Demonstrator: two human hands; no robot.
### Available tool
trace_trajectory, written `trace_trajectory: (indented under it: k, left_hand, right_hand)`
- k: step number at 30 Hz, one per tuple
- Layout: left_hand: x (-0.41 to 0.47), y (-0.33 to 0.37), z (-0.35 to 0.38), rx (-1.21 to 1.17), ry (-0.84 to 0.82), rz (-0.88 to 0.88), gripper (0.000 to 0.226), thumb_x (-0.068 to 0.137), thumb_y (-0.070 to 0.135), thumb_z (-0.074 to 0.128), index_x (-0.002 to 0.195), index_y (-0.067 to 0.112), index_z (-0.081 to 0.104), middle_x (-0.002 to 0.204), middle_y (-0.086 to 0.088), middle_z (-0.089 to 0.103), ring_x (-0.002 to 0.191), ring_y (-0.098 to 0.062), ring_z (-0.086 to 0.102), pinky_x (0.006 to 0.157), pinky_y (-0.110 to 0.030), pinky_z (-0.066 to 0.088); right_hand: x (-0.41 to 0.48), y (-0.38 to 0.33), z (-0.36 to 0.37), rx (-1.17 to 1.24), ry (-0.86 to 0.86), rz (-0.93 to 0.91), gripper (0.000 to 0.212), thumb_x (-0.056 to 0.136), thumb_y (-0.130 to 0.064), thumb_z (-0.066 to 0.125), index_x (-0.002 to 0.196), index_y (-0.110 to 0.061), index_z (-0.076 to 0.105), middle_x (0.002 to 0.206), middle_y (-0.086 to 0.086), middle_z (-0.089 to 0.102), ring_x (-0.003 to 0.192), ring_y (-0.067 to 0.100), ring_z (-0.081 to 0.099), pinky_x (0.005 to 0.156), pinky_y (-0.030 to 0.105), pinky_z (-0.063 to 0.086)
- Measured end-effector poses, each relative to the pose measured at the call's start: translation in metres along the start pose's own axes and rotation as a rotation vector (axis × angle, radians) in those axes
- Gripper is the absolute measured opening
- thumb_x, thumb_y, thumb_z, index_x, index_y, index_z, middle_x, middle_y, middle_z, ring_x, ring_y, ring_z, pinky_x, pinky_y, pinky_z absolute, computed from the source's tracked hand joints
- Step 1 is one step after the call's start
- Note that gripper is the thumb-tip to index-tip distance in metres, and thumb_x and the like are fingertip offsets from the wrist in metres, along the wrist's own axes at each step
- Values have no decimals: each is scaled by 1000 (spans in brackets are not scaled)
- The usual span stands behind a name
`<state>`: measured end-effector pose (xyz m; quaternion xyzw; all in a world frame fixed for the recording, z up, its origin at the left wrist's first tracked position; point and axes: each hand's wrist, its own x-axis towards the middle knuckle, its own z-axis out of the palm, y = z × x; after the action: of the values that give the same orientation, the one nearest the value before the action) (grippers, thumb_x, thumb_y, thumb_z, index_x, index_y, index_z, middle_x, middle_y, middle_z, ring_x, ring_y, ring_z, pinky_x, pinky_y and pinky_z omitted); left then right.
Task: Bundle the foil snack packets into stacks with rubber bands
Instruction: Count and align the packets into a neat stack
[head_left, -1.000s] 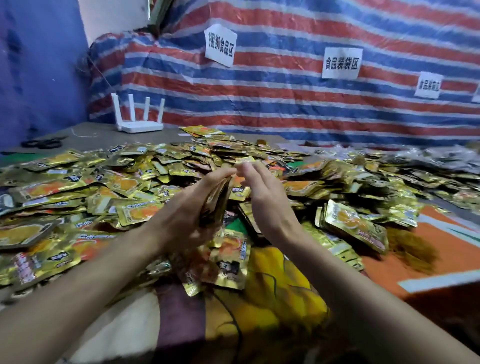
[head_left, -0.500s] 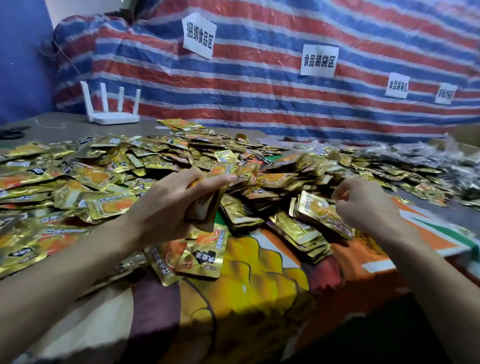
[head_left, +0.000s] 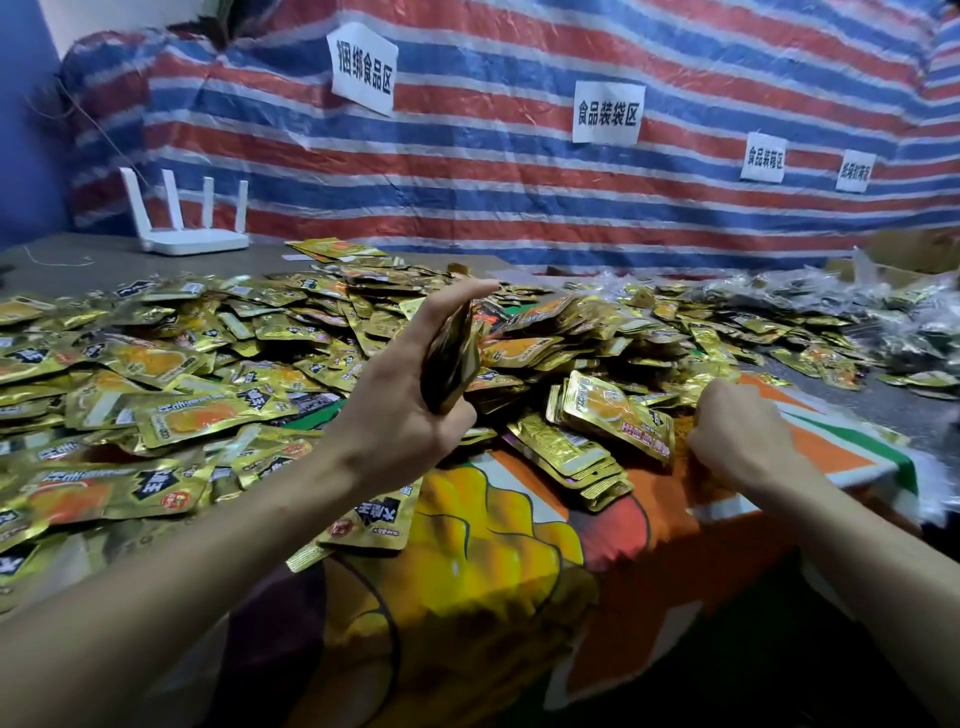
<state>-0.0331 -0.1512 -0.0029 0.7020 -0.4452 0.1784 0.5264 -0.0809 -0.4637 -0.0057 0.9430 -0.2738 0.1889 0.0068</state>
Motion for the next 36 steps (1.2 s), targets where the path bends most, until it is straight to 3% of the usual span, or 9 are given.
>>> trace_trajectory:
  k: [10, 14, 16, 19, 21, 26, 31, 33, 36]
  left_hand:
    - [-5, -3, -15, 63, 7, -65, 83, 73, -2, 56, 144, 39, 41, 85, -23, 49, 73, -41, 52, 60, -59, 50]
    - [-3, -3, -22, -15, 64, -89, 81, 72, -1, 56, 143, 36, 43, 93, -25, 50, 82, -45, 54, 68, -61, 53]
    - [-2, -2, -25, -80, 103, -108, 80, 71, -2, 58, 139, 38, 45, 99, -21, 53, 86, -45, 56, 70, -59, 56]
    - [-1, -7, -29, -160, 174, -151, 79, 68, -2, 56, 136, 37, 46, 101, -14, 55, 93, -43, 61, 78, -41, 61]
    - [0, -12, -38, -224, 200, -225, 80, 67, -2, 55, 138, 34, 47, 97, -18, 57, 93, -37, 67, 78, -32, 61]
    - [-6, -23, -63, -393, 243, -443, 77, 64, -7, 62, 127, 36, 58, 90, -19, 64, 78, -30, 66, 71, -42, 59]
    - [-16, -36, -89, -450, 249, -709, 30, 77, -17, 58, 104, -5, 62, 94, -23, 68, 71, -28, 68, 59, -36, 59]
    - [-17, -41, -99, -448, 232, -777, 29, 77, -15, 58, 101, 0, 63, 86, -20, 65, 69, -27, 66, 56, -32, 58]
    - [-20, -50, -109, -419, 307, -824, 27, 74, -16, 59, 84, 7, 69, 70, -14, 66, 54, -21, 64, 49, -28, 55]
  right_hand:
    - [12, 1, -13, 16, 34, 6, 5, 86, -1, 68, 86, -3, 72, 78, 19, 63, 76, 37, 60, 65, 39, 52]
    - [14, -9, -24, 93, 184, -98, 10, 87, -4, 67, 83, 0, 76, 76, 21, 68, 71, 37, 64, 66, 44, 58]
    - [13, -27, -31, 226, 235, -195, 13, 90, -13, 70, 89, -3, 79, 82, 19, 73, 71, 33, 66, 67, 40, 58]
    - [2, -70, -40, 476, 256, -395, 12, 90, -17, 73, 90, -6, 79, 79, 5, 73, 63, 11, 63, 57, 22, 48]
    - [-6, -101, -45, 635, 211, -496, 10, 88, -20, 77, 89, -10, 79, 76, -5, 70, 66, 2, 63, 59, 18, 51]
    - [-21, -174, -43, 989, -76, -618, 10, 84, -25, 81, 88, -16, 79, 80, -5, 75, 71, 3, 70, 64, 16, 54]
    - [-38, -241, -20, 1106, -168, -687, 10, 84, -25, 81, 85, -15, 79, 74, -3, 74, 66, 5, 67, 55, 19, 50]
    - [-41, -262, -9, 1088, -168, -726, 9, 85, -23, 80, 86, -14, 79, 74, -6, 72, 65, 2, 65, 56, 15, 48]
    - [-44, -287, 4, 1121, -193, -741, 10, 87, -22, 79, 88, -12, 79, 77, -1, 73, 70, 9, 66, 63, 24, 52]
